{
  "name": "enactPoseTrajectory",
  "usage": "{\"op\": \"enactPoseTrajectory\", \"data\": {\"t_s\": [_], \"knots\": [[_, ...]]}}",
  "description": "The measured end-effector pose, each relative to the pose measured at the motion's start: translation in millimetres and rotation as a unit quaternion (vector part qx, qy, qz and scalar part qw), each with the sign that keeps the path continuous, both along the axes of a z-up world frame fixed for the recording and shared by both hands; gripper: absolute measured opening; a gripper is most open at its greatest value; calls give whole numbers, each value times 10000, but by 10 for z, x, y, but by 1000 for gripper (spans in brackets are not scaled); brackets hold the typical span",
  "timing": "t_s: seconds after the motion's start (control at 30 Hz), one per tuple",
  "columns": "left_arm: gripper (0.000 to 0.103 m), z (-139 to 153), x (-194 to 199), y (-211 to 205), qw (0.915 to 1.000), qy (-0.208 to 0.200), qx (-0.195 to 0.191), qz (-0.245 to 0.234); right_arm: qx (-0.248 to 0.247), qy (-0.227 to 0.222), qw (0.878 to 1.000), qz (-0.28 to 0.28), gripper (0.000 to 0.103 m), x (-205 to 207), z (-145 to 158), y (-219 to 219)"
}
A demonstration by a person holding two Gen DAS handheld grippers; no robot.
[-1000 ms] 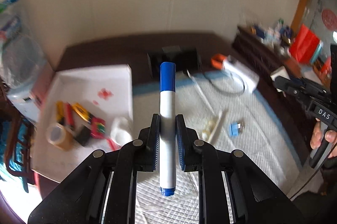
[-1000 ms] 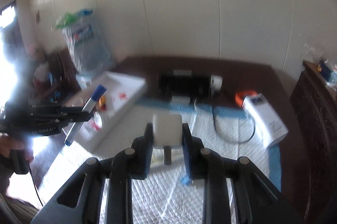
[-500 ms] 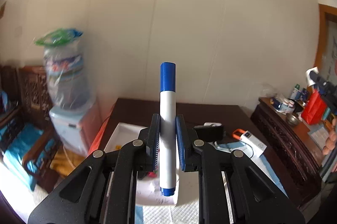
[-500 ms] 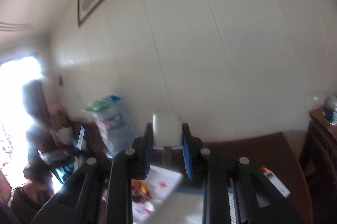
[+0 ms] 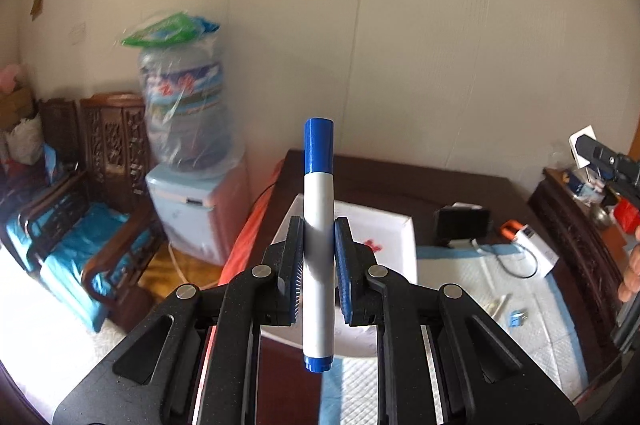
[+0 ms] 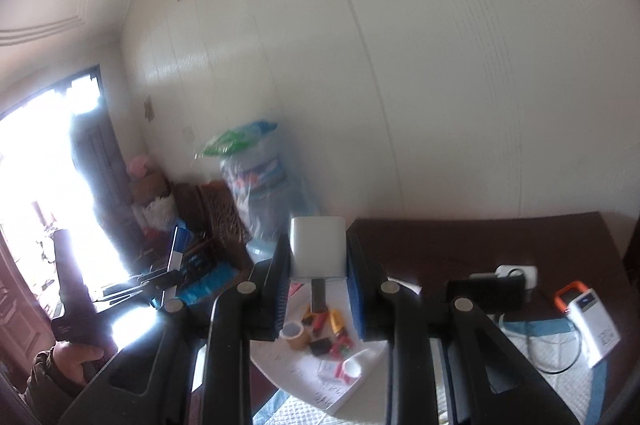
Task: Organize rigid objects
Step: 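Carry the blue marker and white plug into the tray and release both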
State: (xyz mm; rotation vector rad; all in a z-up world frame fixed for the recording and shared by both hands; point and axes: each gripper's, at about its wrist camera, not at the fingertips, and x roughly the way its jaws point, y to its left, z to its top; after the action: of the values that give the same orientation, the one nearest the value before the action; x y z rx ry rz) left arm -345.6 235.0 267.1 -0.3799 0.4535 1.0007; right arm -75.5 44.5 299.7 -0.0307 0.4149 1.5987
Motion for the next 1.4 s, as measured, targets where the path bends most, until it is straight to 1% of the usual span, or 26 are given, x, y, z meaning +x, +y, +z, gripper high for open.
{"op": "enactPoseTrajectory", "data": {"t_s": [0.13,0.33,0.5,0.57,0.73,0.83,0.93,1.03,1.17,1.27,1.33,1.37,1.4], "knots": [[14,-102,-80,77,9999,79,-105,91,-89,-64,9998,149,25,-146,-7,229],[14,-221,-65,237,9994,206,-255,59,-308,-133,9990,282,25,-273,-193,469],[14,-467,38,446,9979,375,-528,14,-823,-149,9961,295,25,-310,-510,796],[14,-610,120,552,9966,507,-653,12,-1102,-261,9931,290,25,-349,-702,996],[14,-975,351,770,9921,842,-931,-37,-1818,-345,9824,261,25,-322,-1184,1346],[14,-1215,496,891,9882,1062,-1101,-106,-2145,-250,9761,253,24,-271,-1456,1507],[14,-1422,605,1003,9843,1179,-1300,-188,-2381,-126,9709,247,24,-230,-1647,1627],[14,-1578,707,1079,9812,1289,-1414,-273,-2532,-141,9670,239,25,-215,-1758,1706],[14,-1703,823,1146,9787,1308,-1523,-437,-2699,-117,9626,201,25,-172,-1925,1804],[15,-1763,899,1185,9771,1344,-1575,-489,-2718,-160,9621,151,25,-180,-1989,1810],[21,-1782,927,1215,9768,1399,-1565,-431,-2731,-244,9616,135,25,-208,-2027,1822],[39,-1784,931,1224,9769,1419,-1551,-393,-2743,-305,9611,134,27,-229,-2039,1819],[74,-1780,926,1230,9774,1417,-1530,-354,-2738,-346,9611,126,39,-241,-2045,1813]]}}
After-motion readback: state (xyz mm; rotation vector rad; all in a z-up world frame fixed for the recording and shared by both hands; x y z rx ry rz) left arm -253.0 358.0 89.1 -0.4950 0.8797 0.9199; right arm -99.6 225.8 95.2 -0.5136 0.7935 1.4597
